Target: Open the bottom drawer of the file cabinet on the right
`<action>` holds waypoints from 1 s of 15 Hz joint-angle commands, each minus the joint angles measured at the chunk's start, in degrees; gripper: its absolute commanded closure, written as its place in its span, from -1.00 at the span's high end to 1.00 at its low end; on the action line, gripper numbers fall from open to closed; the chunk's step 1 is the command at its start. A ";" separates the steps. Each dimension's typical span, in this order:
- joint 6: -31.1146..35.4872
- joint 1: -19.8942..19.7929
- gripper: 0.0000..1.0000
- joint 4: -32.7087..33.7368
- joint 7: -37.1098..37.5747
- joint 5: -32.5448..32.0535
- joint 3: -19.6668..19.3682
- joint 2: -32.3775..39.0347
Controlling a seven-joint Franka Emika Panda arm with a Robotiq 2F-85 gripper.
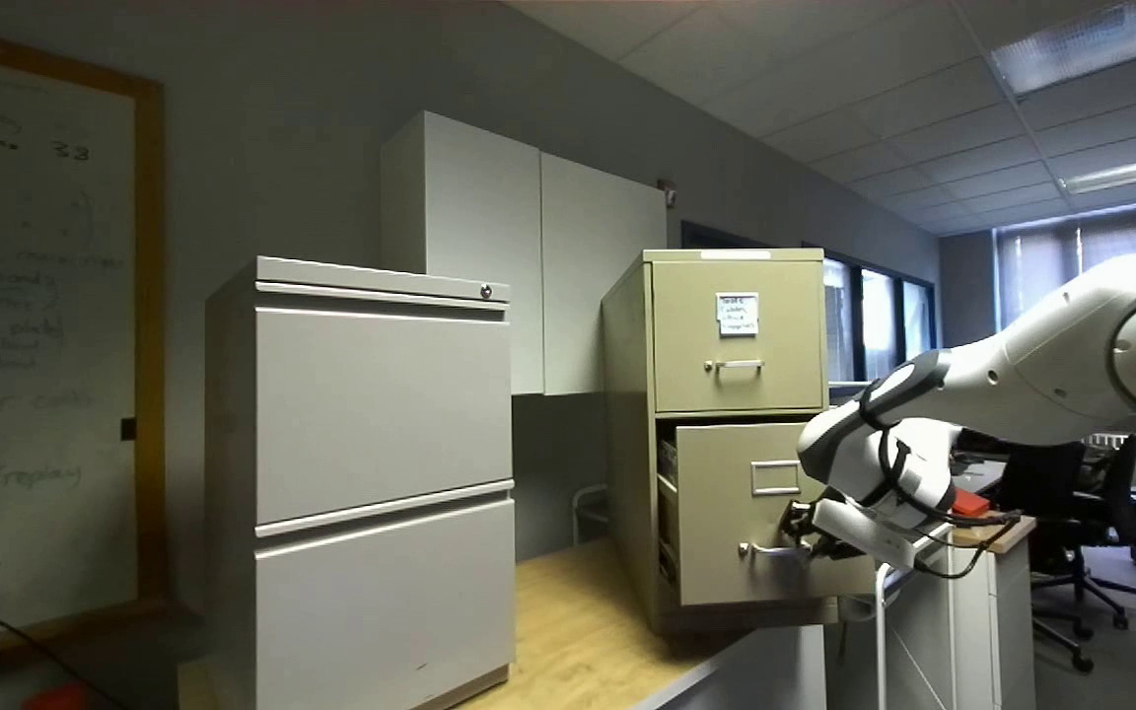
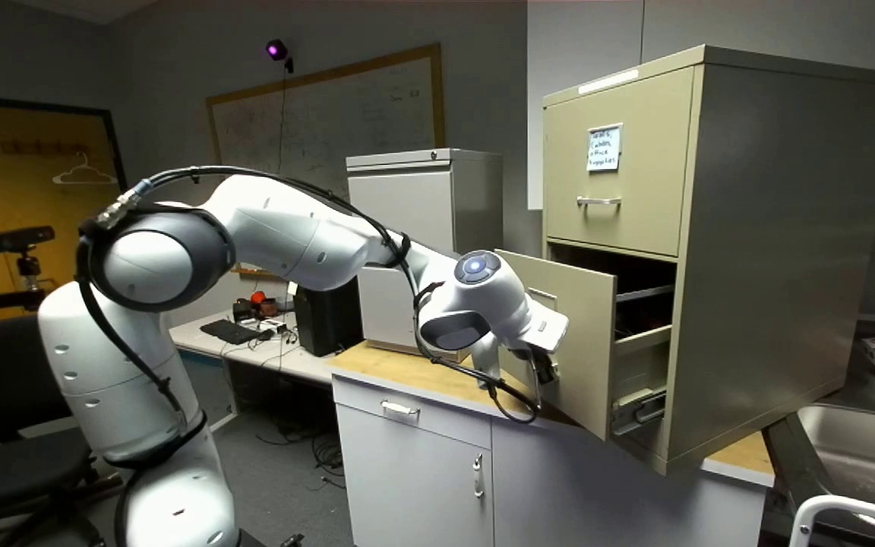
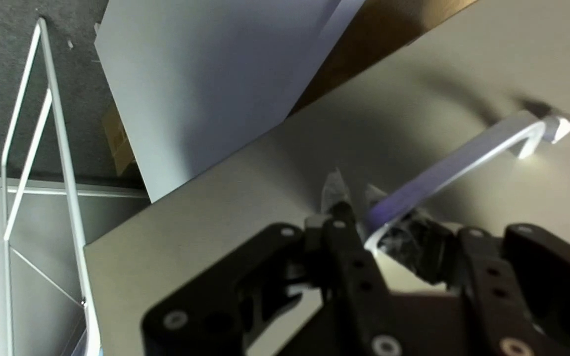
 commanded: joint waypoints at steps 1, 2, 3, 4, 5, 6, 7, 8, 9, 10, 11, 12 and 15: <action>-3.16 2.65 -0.87 -11.80 -5.43 4.66 0.72 -8.65; -3.16 2.88 -0.87 -13.48 -6.15 5.80 0.54 -10.37; -3.17 3.06 -0.87 -15.10 -6.72 6.74 0.37 -12.04; -3.18 3.24 -0.87 -16.71 -7.30 7.77 0.19 -13.72; -3.19 3.38 -0.87 -18.33 -7.76 8.63 0.02 -15.41; -3.17 3.50 -0.87 -19.87 -8.09 9.41 -0.14 -17.03; -3.20 3.58 -0.87 -21.46 -8.44 10.12 -0.32 -18.73; -3.23 3.62 -0.87 -23.00 -8.55 10.65 -0.43 -20.38; -3.27 3.63 -0.87 -24.57 -8.63 11.17 -0.56 -22.06; -3.30 3.61 -0.87 -26.15 -8.43 11.51 -0.64 -23.77; -3.34 3.55 -0.88 -27.76 -8.16 11.77 -0.70 -25.58; -3.39 3.41 -0.87 -29.39 -7.78 11.88 -0.68 -27.41; -3.48 3.03 -0.87 -34.27 -6.70 12.14 -0.71 -33.17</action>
